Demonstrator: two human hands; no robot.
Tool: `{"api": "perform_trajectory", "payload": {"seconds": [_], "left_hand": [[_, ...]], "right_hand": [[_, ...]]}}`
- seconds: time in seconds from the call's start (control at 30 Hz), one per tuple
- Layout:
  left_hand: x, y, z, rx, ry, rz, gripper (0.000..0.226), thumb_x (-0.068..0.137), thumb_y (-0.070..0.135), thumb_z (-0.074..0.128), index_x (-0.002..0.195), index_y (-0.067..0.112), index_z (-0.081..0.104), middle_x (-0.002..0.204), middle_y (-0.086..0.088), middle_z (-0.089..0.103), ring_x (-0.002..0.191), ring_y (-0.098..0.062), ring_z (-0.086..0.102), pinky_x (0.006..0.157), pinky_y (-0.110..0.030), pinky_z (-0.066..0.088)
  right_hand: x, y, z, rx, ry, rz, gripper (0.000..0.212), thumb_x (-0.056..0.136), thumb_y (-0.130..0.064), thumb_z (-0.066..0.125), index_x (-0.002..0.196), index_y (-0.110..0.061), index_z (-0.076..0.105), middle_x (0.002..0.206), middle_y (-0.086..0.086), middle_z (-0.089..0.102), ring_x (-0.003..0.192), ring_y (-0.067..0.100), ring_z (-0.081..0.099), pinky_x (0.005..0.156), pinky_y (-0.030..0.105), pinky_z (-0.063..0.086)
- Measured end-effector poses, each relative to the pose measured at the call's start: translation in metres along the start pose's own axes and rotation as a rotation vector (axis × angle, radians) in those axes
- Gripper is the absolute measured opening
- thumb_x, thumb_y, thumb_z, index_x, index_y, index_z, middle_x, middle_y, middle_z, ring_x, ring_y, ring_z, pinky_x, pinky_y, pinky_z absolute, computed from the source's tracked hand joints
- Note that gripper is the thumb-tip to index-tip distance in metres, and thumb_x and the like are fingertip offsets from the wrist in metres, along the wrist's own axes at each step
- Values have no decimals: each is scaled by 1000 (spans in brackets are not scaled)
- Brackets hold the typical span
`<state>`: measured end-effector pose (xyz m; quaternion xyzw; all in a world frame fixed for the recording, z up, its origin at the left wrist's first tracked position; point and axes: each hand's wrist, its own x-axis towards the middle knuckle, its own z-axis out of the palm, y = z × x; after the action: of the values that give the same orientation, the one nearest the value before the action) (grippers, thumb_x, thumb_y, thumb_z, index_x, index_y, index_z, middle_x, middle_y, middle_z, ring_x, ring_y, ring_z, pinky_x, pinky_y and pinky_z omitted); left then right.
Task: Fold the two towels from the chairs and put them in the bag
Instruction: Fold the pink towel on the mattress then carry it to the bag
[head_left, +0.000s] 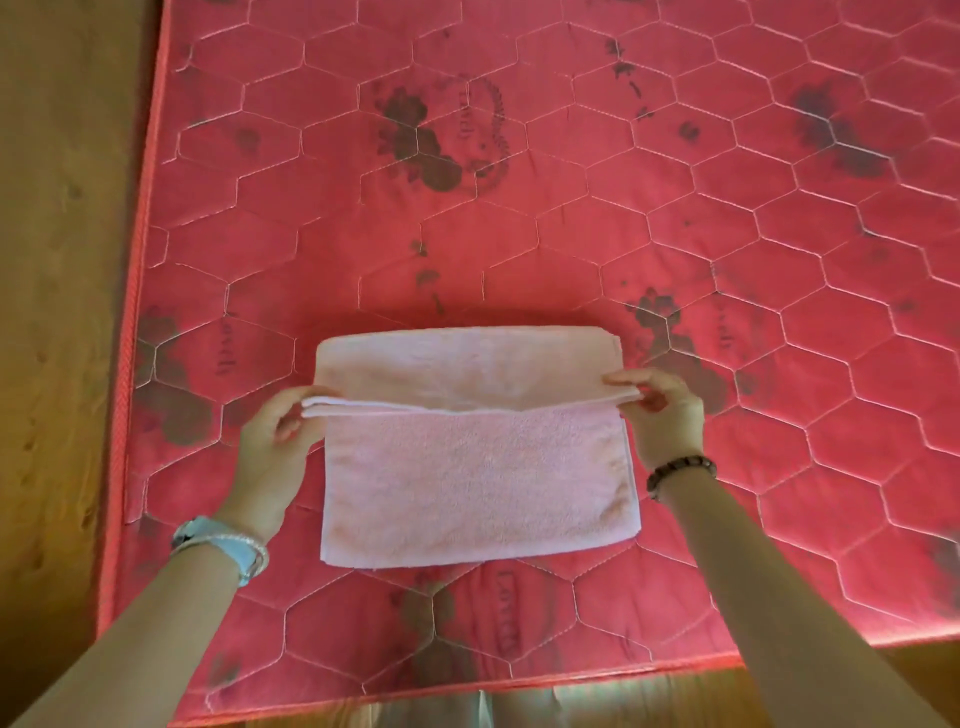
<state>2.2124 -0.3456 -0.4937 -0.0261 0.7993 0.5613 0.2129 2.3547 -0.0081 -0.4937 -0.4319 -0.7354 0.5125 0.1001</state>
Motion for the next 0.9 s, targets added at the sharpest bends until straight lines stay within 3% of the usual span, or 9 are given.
{"api": "perform_trajectory", "payload": {"seconds": [0.1,0.33,0.43,0.53,0.63,0.7,0.77,0.83,0.9], "left_hand": [[-8,-18,4,-40,-9,-33,33,94,-6,57,100,24,69,104,1,69,103,-20,65,87,-24,58],[-15,-25,5,-13,-23,-113,34,87,-8,65,105,20,73,100,18,74,93,6,67,83,-10,53],[-9,-23,0,-98,-27,-189,23,82,10,65,98,24,74,113,5,72,105,-8,67,92,-23,51],[3,-16,7,-139,51,-218,11,86,22,63,94,17,69,110,-2,68,106,-20,64,100,-42,50],[15,-2,23,-31,143,-153,4,94,20,63,97,19,65,102,7,65,102,-13,61,88,-23,51],[21,5,29,-44,131,-53,15,93,6,64,107,11,69,104,12,65,102,-7,62,84,-13,50],[26,5,28,-42,86,-31,28,92,2,66,118,11,70,117,10,68,110,0,62,94,-15,50],[26,2,22,-15,25,-23,38,94,3,64,127,20,67,126,12,66,117,2,60,99,-17,47],[21,-3,16,22,-42,-25,46,95,2,62,134,25,61,129,19,62,113,13,57,92,-9,45]], "right_hand": [[-13,16,2,81,-53,71,51,78,22,57,79,-27,71,103,11,69,82,18,61,70,11,51],[-18,32,-5,63,-103,127,50,81,18,53,82,-29,71,92,-7,70,79,5,64,75,16,54],[-12,27,-8,122,-164,194,49,84,17,45,88,-23,71,93,-9,68,87,7,61,86,26,52],[-1,16,-6,232,-166,271,41,86,9,40,92,-16,72,93,-7,67,91,15,57,86,33,51],[8,5,2,193,-139,212,24,95,-10,53,92,-23,73,77,-11,61,72,7,52,69,23,46],[13,2,5,115,-172,128,21,94,-10,58,103,-23,72,87,-11,64,70,2,54,62,17,46],[16,0,4,107,-247,98,33,92,-3,59,116,-23,69,107,-10,65,79,-7,60,63,11,49],[18,-1,-2,108,-307,101,44,91,3,59,123,-27,64,121,-8,61,90,-2,61,69,10,51],[17,3,-7,70,-345,90,57,89,9,57,131,-29,58,134,-7,56,105,6,58,77,9,51]]}}
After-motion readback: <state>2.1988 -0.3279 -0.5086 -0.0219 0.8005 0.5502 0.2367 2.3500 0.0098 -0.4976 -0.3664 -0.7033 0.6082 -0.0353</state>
